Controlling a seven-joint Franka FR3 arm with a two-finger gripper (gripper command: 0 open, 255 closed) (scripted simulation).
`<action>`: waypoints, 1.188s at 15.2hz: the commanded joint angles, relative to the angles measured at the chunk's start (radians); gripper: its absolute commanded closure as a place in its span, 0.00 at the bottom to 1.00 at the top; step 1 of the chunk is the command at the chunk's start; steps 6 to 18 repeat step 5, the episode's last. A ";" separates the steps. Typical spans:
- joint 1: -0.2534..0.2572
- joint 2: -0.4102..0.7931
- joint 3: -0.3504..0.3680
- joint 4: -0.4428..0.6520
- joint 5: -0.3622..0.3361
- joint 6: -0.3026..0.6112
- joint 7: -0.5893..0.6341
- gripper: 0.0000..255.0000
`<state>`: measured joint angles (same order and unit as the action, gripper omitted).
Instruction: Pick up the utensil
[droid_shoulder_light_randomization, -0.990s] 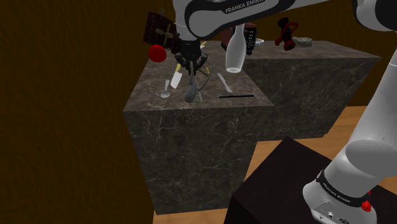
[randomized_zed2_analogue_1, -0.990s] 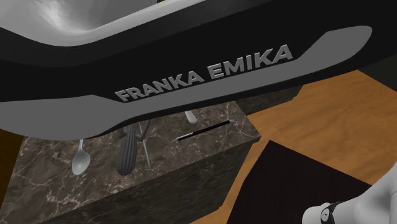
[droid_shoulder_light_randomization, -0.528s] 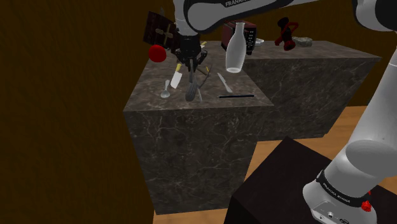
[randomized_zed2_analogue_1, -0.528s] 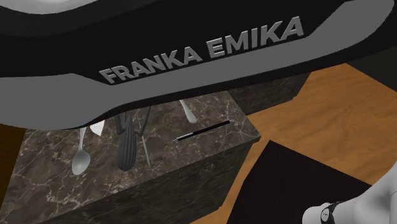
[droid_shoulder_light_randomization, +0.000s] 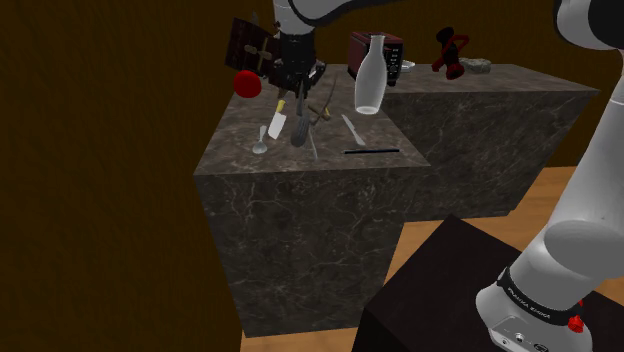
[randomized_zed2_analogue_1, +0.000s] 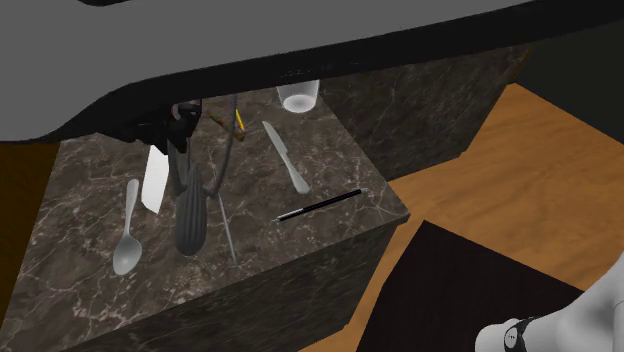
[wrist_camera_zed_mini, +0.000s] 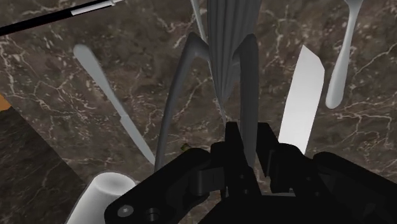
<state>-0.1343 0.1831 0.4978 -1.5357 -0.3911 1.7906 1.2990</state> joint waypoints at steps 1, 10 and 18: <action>0.002 -0.001 0.001 0.029 0.002 -0.029 -0.008 1.00; 0.007 0.005 0.003 0.064 0.001 -0.059 -0.015 1.00; 0.007 0.005 0.003 0.064 0.001 -0.059 -0.015 1.00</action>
